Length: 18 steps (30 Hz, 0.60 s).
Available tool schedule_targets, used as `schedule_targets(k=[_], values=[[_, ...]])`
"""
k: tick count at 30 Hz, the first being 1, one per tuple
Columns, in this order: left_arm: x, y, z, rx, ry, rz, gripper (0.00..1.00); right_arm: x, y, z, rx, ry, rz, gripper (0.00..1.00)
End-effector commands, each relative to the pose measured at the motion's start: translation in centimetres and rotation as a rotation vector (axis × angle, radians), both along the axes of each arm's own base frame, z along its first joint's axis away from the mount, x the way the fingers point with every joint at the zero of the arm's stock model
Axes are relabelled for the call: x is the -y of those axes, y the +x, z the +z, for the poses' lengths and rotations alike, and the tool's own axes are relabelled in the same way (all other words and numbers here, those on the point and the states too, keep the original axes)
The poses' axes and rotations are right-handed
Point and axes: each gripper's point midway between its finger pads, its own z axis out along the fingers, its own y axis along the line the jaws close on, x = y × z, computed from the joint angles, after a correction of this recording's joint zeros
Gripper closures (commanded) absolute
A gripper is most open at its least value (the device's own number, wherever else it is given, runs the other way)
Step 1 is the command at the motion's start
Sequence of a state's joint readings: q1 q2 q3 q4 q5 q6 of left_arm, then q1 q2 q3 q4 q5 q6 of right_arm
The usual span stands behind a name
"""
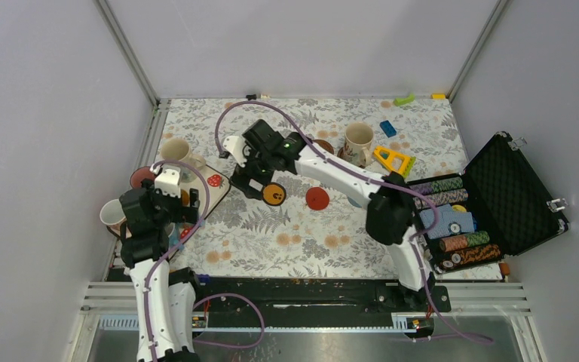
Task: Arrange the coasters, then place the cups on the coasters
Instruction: Pick up the cup from the tray.
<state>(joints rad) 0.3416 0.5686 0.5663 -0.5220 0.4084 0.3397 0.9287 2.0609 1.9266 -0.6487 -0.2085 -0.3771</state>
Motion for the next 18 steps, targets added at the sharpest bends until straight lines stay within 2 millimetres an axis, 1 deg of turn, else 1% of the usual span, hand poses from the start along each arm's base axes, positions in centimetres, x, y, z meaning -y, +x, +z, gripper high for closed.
schedule_targets(k=[1, 4, 9, 11, 14, 18], values=[[0.9, 0.8, 2.1, 0.11, 0.027, -0.075, 0.01, -4.1, -0.8, 0.8, -0.122, 0.088, 0.09, 0.0], [1.2, 0.6, 2.1, 0.117, 0.025, -0.085, 0.01, -5.4, -1.3, 0.2, -0.203, 0.087, 0.102, 0.0], [0.9, 0.8, 1.7, 0.102, 0.022, -0.075, 0.01, -6.4, -2.5, 0.4, -0.281, 0.133, 0.145, 0.01], [0.8, 0.9, 1.5, 0.095, 0.02, -0.071, 0.01, -6.8, -2.6, 0.5, -0.293, 0.151, 0.145, 0.02], [0.7, 1.0, 1.5, 0.094, 0.018, -0.067, 0.01, -7.4, -2.5, 0.0, -0.328, 0.162, 0.123, 0.02], [0.6, 1.0, 1.5, 0.098, 0.024, -0.058, 0.01, -8.1, -3.0, -0.7, -0.4, 0.173, 0.099, 0.02]])
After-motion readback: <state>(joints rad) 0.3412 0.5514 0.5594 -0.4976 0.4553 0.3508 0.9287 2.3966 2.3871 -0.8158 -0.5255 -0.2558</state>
